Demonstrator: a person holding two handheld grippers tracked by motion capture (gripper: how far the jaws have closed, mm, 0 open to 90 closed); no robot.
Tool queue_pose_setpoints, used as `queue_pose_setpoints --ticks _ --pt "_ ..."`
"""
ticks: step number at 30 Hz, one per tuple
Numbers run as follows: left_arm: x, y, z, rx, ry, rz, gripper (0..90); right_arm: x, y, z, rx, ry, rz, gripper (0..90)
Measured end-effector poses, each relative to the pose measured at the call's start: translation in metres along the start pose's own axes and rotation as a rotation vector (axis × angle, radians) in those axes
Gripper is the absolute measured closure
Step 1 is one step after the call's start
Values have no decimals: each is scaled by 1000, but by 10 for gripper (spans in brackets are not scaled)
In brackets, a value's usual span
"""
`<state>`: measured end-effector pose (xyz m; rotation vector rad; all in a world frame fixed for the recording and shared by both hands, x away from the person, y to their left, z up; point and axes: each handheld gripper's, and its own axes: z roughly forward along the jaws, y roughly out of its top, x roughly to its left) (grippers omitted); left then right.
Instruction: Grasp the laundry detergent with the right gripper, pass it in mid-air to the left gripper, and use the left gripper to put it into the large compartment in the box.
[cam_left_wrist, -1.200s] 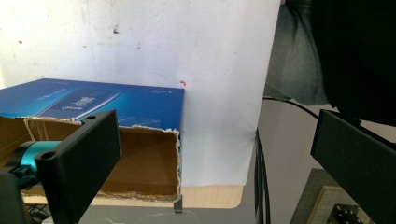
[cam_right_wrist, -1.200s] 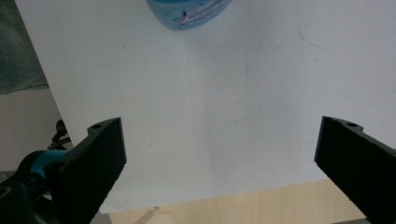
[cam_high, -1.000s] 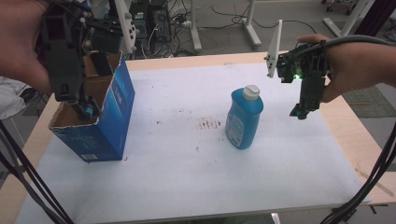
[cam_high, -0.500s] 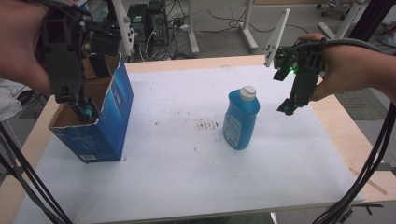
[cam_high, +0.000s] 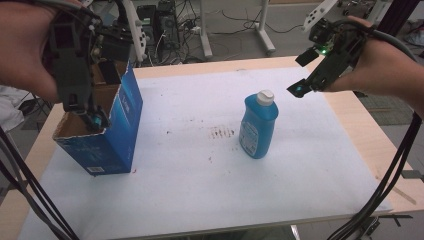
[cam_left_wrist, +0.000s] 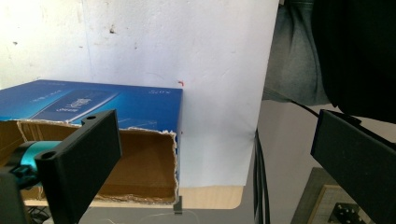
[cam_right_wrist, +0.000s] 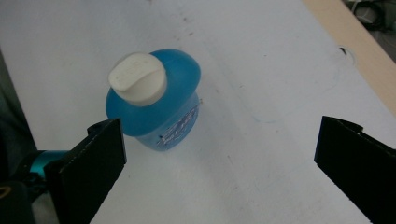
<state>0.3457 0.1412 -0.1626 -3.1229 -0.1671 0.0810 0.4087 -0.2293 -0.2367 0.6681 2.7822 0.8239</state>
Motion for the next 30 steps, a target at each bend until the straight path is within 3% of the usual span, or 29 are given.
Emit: queue_pose_setpoints --ticks 3,6,7,8,11,22,30 --pt "0 1 0 1 3 6 17 1 -7 -2 -29 -29 38 11" --pt "0 3 1 6 5 9 17 4 -20 -5 -85 -63 102 11" --pt "0 3 2 7 6 7 17 6 -27 -6 -118 -84 150 11" --pt "-1 4 2 5 6 11 17 6 -27 -6 -118 -84 150 11" --pt "-2 5 2 7 6 22 17 14 -44 -8 -181 -90 209 12" --pt "-6 5 4 1 10 32 17 44 -85 10 -205 -102 233 12" --pt "-8 4 3 -1 13 38 17 58 -94 20 -243 -111 232 11"
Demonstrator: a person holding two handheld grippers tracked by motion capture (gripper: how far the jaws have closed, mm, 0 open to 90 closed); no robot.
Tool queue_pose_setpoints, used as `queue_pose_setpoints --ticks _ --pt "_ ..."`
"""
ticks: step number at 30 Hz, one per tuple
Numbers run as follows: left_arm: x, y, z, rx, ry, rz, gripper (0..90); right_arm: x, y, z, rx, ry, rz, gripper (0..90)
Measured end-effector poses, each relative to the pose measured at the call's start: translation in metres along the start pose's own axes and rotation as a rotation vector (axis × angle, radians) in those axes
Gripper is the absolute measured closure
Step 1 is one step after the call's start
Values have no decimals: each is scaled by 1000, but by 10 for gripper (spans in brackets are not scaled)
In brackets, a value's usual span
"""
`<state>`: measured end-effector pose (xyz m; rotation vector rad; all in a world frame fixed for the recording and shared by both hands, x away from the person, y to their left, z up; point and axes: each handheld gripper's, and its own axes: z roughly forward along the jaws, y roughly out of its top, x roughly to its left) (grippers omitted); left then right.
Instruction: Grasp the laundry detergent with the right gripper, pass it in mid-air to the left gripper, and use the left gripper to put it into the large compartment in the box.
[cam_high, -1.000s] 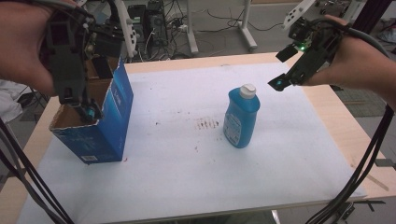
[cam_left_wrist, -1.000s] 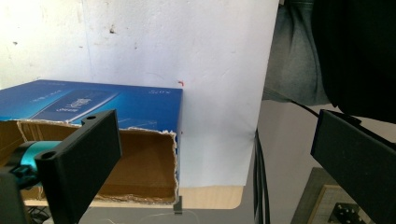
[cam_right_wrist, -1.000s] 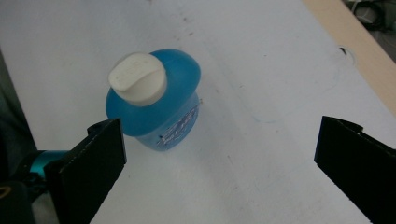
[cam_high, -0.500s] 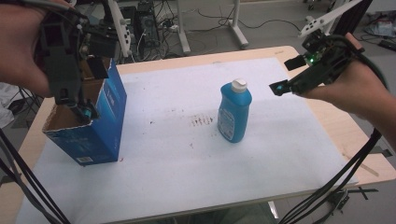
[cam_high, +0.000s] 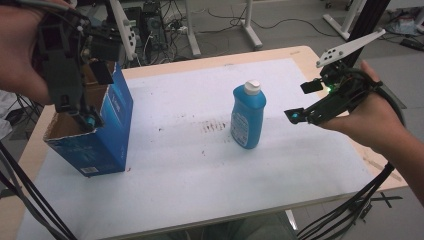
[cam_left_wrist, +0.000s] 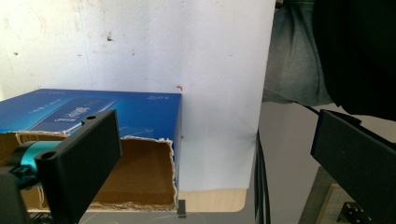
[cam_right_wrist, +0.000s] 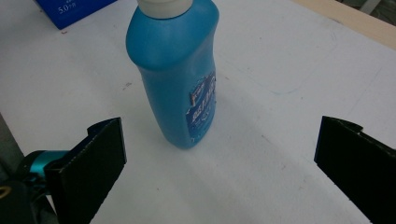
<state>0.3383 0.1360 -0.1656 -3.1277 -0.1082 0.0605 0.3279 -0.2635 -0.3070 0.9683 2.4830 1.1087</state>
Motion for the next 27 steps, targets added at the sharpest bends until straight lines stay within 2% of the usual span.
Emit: queue_pose_setpoints --ticks 2,5,9,17,21,23,24,25,27 --pt "0 0 1 -1 0 0 17 7 -8 4 -30 -5 8 11" --pt "0 1 1 0 -3 1 17 12 -14 8 -41 -3 15 12" --pt "0 2 3 3 -7 3 17 20 -27 15 -85 -3 39 12" --pt "0 6 4 9 -8 10 17 30 -51 32 -174 4 160 11" --pt "-1 6 4 7 -8 8 17 34 -56 39 -201 -4 188 11" --pt "-1 6 4 5 -8 11 17 39 -60 44 -234 -26 205 11" --pt "-2 6 4 4 -8 10 17 39 -60 44 -234 -26 205 11" --pt "-2 5 4 2 -7 8 17 44 -64 47 -267 -46 206 11" --pt "-2 5 5 -7 -6 7 17 50 -67 52 -299 -69 204 11"
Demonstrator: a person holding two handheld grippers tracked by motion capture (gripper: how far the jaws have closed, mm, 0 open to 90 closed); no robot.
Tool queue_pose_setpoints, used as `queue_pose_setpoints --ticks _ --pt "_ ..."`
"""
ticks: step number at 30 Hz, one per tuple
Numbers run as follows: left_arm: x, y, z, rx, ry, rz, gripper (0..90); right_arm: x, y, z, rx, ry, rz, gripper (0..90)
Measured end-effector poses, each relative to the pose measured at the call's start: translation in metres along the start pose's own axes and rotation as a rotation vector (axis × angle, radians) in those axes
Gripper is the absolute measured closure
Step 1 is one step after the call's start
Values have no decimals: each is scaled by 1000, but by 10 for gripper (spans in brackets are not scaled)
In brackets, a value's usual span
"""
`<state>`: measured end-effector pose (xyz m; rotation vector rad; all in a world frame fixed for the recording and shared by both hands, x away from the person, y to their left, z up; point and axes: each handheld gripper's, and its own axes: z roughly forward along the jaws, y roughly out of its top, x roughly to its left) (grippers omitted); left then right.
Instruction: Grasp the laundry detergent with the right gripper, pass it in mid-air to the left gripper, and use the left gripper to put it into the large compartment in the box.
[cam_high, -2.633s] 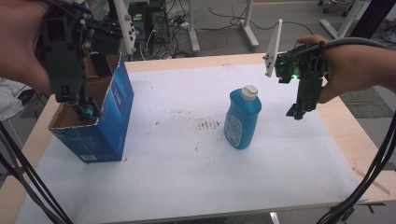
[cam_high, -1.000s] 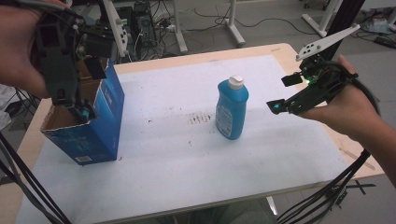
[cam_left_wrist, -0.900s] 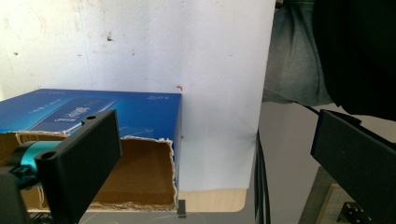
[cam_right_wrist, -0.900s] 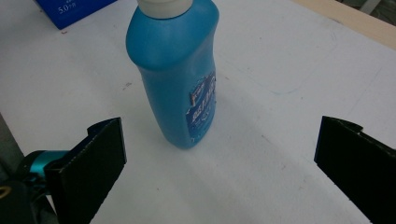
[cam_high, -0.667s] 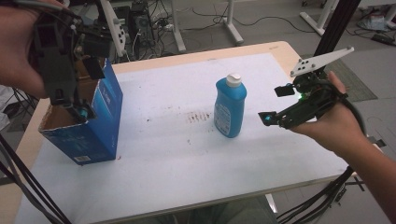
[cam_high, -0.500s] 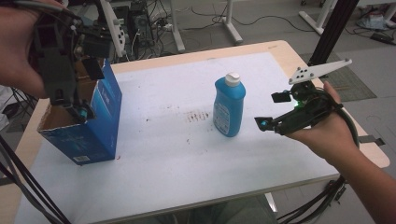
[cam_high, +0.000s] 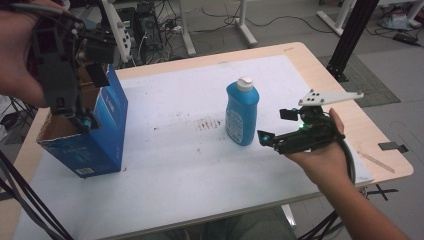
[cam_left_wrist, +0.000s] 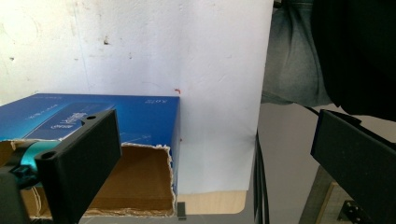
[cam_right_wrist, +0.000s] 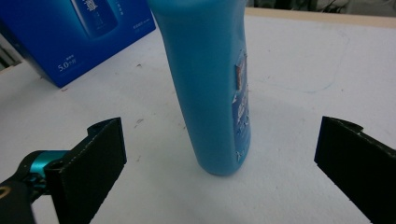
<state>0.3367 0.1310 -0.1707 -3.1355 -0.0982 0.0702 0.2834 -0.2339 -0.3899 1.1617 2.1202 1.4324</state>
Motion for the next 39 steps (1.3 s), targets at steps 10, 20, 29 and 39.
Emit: queue_pose_setpoints --ticks 10,20,29,39 --pt "-1 0 2 0 -3 1 17 16 -25 21 -116 -90 -12 10" --pt "-2 -3 1 2 -4 -2 17 19 -31 44 -162 -115 0 10" --pt "-2 -6 1 6 -8 -10 17 18 -27 68 -145 -142 -4 10" --pt "0 -11 1 11 -9 -20 17 13 -22 81 -133 -165 8 11"
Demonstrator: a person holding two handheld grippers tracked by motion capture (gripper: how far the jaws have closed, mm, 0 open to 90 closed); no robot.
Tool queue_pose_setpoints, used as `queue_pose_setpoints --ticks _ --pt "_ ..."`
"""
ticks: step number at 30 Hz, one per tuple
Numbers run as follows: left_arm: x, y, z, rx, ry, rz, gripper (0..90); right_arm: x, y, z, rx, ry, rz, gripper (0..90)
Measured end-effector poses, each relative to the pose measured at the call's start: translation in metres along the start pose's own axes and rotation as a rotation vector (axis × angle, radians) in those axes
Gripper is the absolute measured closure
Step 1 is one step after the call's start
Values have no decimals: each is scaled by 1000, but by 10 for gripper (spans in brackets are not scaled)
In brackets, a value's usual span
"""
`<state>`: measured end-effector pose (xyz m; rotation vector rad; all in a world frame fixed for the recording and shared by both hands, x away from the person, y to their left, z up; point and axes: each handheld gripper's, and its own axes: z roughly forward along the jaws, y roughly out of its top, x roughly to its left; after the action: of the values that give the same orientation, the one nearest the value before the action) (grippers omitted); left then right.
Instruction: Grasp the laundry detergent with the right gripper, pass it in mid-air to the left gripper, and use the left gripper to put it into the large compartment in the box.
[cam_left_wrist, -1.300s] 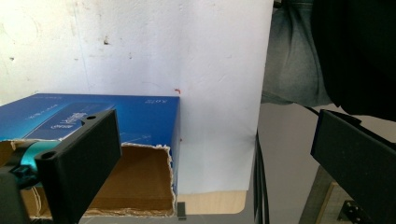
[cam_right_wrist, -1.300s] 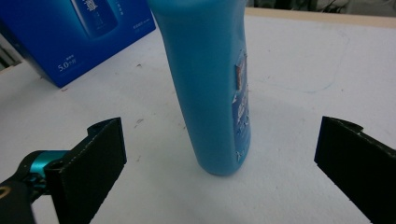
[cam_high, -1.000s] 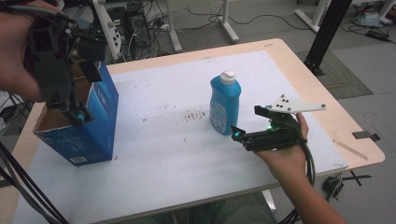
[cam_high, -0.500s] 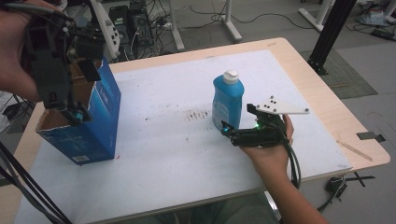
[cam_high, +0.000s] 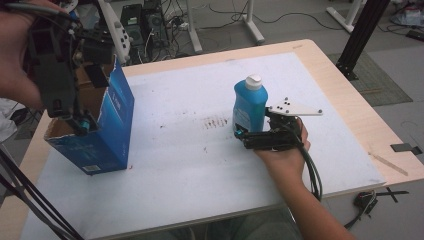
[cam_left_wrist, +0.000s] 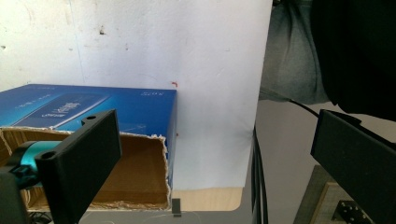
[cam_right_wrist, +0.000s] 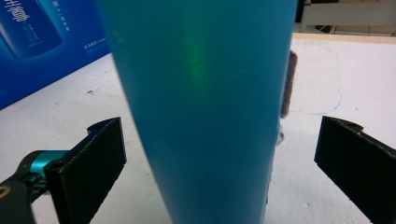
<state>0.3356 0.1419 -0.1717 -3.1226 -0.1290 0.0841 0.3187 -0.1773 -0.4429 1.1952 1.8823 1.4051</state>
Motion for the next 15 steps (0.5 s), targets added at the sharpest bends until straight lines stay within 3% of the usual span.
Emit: queue_pose_setpoints --ticks 11,15 --pt "1 -1 1 1 -3 -1 17 1 9 10 -6 -18 -18 24" --pt "2 -1 1 1 -5 -3 17 1 11 13 -5 -26 -1 47"
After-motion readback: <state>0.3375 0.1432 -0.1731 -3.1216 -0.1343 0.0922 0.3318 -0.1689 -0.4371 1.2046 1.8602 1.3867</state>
